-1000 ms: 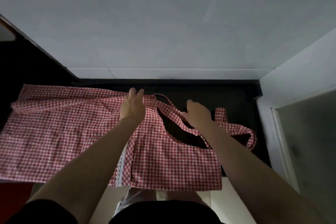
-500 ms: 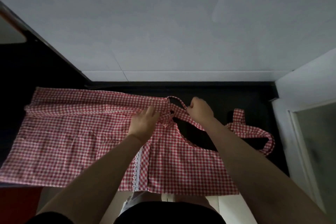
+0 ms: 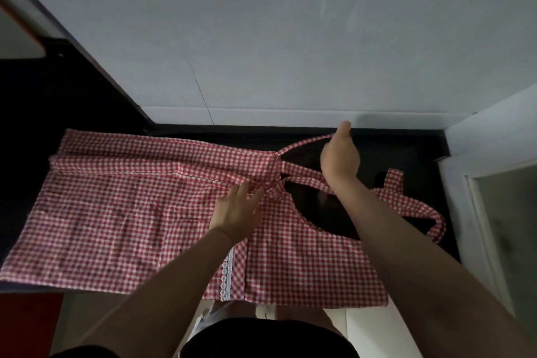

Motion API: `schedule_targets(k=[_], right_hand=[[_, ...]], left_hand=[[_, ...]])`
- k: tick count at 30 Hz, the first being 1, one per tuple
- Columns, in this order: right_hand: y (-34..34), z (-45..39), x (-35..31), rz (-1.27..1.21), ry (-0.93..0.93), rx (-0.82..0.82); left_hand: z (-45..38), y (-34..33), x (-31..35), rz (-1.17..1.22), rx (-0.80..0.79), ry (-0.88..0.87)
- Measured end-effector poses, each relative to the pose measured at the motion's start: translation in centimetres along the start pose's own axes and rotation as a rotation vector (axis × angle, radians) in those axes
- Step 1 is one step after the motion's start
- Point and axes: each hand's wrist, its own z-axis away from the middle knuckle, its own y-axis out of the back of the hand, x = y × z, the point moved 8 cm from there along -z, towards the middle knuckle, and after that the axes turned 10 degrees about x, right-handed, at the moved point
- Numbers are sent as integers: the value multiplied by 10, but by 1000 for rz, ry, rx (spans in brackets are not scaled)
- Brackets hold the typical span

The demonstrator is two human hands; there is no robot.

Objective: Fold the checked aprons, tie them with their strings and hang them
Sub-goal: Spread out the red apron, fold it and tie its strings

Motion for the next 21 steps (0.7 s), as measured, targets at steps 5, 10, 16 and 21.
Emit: schedule_targets(k=[5,10,16,21], right_hand=[[3,23,-57,-70,403,-12],[-58,94,-84,-7,496,-701],[-53,91,-86,226,546,-579],[-60,94,-82,455,512,-709]], left_hand=[[3,0,0,8,-4,5],[4,5,0,69,-4,14],[7,5,-2,125,-46,43],[10,7,2,92,-116,57]])
